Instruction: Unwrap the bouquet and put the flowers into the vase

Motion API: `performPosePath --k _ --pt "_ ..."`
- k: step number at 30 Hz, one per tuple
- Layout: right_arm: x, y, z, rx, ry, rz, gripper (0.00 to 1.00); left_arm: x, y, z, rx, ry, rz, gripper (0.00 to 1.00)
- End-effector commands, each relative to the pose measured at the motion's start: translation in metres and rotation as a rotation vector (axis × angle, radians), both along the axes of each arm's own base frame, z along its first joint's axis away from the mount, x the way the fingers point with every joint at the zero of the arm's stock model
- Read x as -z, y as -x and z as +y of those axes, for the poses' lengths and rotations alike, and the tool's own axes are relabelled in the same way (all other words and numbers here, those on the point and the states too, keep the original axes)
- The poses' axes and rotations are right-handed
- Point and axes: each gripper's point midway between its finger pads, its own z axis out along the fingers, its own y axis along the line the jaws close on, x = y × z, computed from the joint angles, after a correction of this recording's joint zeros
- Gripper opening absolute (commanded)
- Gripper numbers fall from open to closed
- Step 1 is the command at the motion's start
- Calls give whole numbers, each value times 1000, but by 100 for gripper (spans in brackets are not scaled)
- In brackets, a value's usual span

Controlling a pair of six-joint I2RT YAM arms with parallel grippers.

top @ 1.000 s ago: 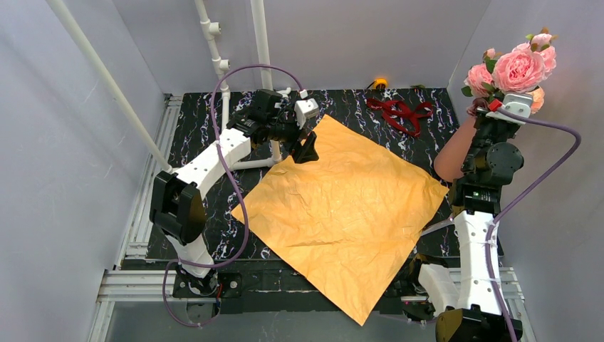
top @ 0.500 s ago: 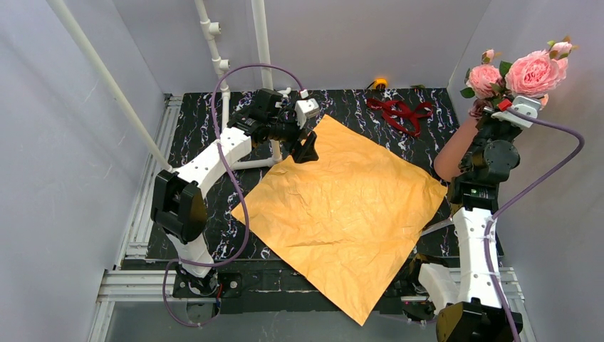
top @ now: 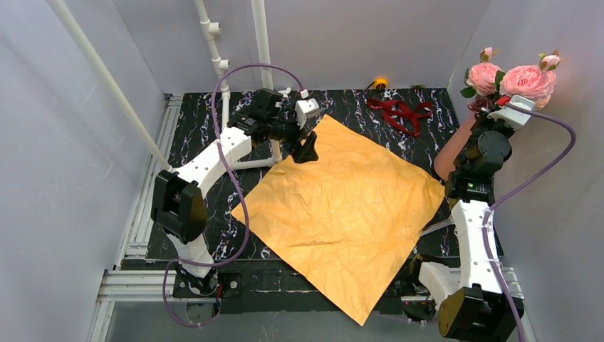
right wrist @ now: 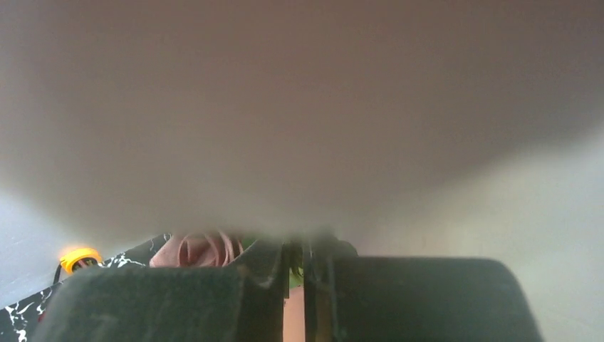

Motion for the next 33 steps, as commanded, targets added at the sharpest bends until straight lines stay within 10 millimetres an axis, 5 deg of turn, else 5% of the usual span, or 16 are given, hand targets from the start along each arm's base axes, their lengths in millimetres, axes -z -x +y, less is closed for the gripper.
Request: performPosePath --k 1,18,33 --pt "22 -4 -7 35 -62 33 10 -11 0 -2 12 9 -3 100" --pt "41 2 7 -44 -97 119 60 -8 1 -3 12 13 9 100" --pt "92 30 42 -226 -68 285 72 2 7 2 17 -8 9 100"
